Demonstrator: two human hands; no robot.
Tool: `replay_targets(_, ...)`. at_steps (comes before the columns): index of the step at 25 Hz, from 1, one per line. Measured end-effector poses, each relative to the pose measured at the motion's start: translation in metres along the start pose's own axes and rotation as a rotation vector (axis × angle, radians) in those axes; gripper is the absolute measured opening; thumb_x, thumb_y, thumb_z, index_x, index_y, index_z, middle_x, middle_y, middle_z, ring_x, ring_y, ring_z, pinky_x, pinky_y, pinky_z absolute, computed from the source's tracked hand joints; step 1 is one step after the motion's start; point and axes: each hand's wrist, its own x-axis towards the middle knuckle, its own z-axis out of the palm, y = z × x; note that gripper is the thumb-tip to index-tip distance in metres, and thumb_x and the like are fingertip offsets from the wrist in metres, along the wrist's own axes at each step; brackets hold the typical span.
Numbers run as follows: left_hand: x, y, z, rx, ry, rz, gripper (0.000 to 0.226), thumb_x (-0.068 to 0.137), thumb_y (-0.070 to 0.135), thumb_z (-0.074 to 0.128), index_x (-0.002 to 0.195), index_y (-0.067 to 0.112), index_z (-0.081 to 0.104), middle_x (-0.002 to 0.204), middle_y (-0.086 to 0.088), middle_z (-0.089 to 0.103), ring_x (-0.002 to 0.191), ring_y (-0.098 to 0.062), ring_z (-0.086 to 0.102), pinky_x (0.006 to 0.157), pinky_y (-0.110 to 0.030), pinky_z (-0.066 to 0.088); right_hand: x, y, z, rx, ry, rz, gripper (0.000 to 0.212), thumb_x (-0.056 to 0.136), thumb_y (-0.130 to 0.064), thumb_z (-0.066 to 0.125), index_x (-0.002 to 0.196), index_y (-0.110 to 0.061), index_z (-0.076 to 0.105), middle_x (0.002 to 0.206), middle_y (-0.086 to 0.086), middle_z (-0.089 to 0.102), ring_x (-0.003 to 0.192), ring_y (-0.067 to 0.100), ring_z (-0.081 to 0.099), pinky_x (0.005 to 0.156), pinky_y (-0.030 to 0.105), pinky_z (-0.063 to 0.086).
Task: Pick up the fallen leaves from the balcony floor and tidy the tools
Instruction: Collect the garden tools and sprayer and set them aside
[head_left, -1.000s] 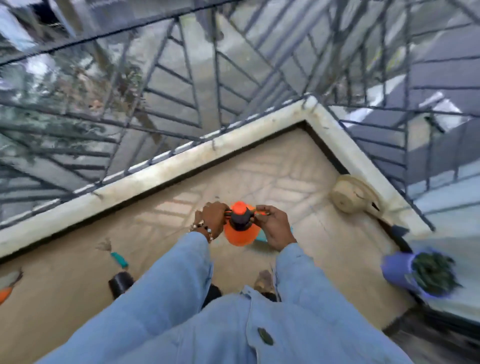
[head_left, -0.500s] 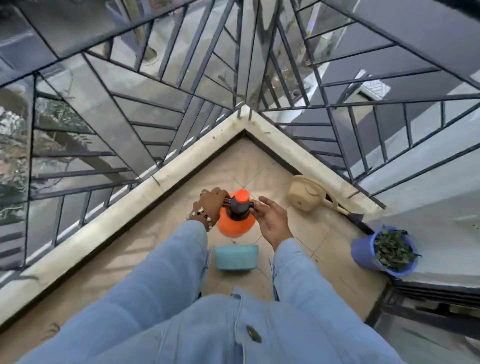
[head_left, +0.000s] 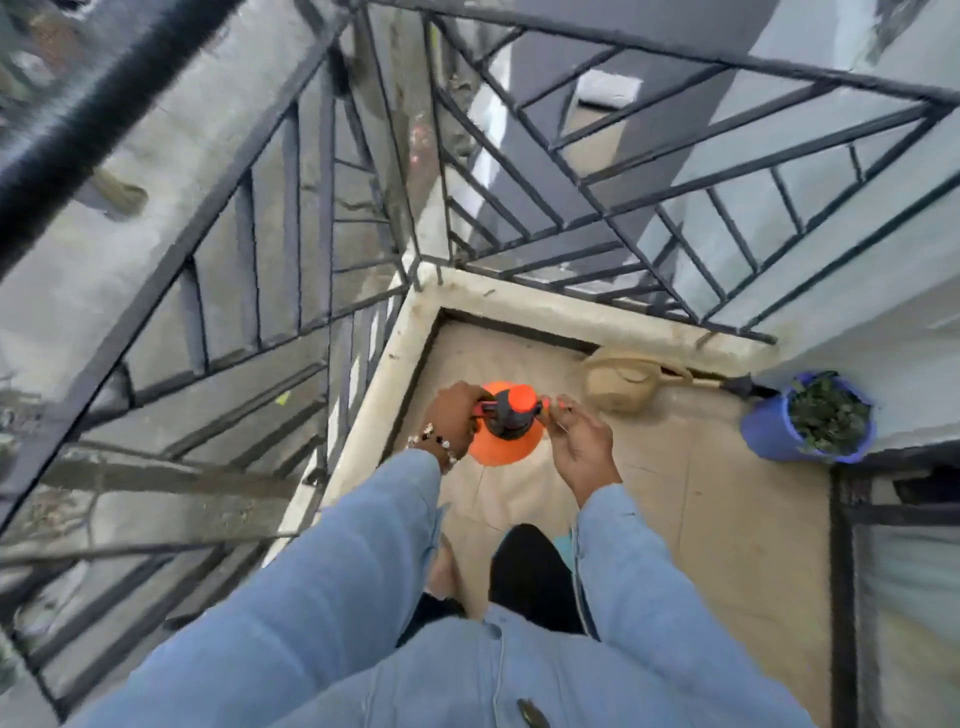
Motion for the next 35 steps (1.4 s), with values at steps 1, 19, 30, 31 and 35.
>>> replay_targets(1,0.013,0.001,-0.007,0.002,-0.018,0.015,0.045,0.076,-0.004,0.059,0.118,0.01,0.066,0.113,-0.018,0.064,0.108,-0.036,0.057,0.087,-0.034,0.042,0.006,-0.001,0.007,0.03,0.032,0.002,0.018,0.084,0.019,0.054,0.086,0.001,0.057,0.072,0.011,0.066,0.069,0.019,0.066,0.073,0.028,0.055)
replay_targets(19,0.372,0.003,0.076,0.002,-0.418,0.007,0.062,0.067,-0.015,0.064,0.122,0.015,0.066,0.116,-0.011,0.067,0.107,-0.029,0.061,0.08,-0.019,0.04,0.327,-0.054,0.029,0.26,0.335,0.133,0.019,0.09,0.016,0.043,0.093,0.0,0.053,0.086,0.013,0.053,0.079,0.023,0.059,0.058,0.025,0.057)
replay_targets(30,0.548,-0.082,0.262,0.115,-0.434,0.132,0.067,0.06,-0.013,0.073,0.121,0.015,0.068,0.121,-0.007,0.068,0.114,-0.026,0.06,0.092,-0.023,0.038,0.543,0.034,-0.035,0.396,0.396,0.094,0.028,0.091,0.016,0.042,0.082,-0.008,0.054,0.078,0.006,0.053,0.069,0.014,0.057,0.055,0.018,0.053)
replay_targets(31,0.554,-0.086,0.268,0.123,-0.437,0.145,0.067,0.061,-0.012,0.074,0.122,0.016,0.067,0.122,-0.007,0.067,0.115,-0.025,0.059,0.092,-0.022,0.037,0.548,0.038,-0.036,0.407,0.392,0.086,0.028,0.091,0.017,0.041,0.086,-0.008,0.054,0.078,0.005,0.053,0.07,0.014,0.056,0.056,0.018,0.053)
replay_targets(35,0.568,-0.09,0.279,0.107,-0.395,0.121,0.065,0.066,-0.012,0.072,0.125,0.014,0.064,0.126,-0.008,0.064,0.121,-0.025,0.056,0.095,-0.021,0.035,0.56,0.05,-0.038,0.488,0.307,0.028,0.043,0.091,0.017,0.039,0.128,-0.004,0.047,0.115,0.015,0.062,0.099,0.021,0.063,0.08,0.027,0.052)
